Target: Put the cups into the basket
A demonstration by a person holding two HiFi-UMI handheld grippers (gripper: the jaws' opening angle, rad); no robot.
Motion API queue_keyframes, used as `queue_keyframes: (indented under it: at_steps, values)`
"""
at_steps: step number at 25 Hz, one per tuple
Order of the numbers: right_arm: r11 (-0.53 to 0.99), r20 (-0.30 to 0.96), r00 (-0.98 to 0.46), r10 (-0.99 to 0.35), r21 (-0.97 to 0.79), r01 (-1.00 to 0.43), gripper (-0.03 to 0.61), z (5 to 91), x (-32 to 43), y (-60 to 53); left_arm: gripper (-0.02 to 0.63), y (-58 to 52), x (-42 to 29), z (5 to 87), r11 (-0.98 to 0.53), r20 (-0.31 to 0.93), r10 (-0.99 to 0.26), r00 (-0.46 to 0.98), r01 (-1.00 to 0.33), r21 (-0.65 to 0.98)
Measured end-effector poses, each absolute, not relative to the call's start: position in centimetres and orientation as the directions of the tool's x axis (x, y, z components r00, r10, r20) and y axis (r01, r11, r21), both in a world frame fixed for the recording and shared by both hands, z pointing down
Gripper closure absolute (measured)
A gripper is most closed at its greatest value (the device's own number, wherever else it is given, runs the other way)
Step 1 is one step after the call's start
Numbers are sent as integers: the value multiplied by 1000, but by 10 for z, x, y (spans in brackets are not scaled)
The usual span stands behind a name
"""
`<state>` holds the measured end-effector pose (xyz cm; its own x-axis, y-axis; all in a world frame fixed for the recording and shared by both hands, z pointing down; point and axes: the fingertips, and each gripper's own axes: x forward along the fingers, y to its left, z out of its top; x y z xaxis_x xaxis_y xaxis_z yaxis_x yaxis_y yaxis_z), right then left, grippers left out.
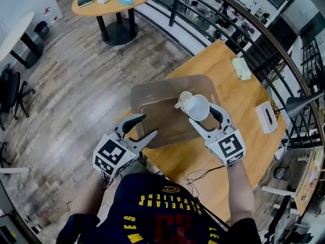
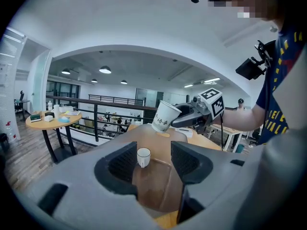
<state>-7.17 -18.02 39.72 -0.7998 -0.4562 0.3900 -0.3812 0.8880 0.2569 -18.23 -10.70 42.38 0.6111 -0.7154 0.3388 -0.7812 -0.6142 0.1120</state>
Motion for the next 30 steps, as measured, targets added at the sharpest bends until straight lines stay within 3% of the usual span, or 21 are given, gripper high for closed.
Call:
queue_keyframes:
  at_steps: [15,30]
  values:
    - [978,603,-771,-205,163,-132,325,498,-192,-205,385,-141,-241,439,-620,321,-692,646,-760,192]
    - [1000,753,-658,-6,15,9,327,629,-216,-195,385,-168,-283,458,-593,330,-688,647,-762,260]
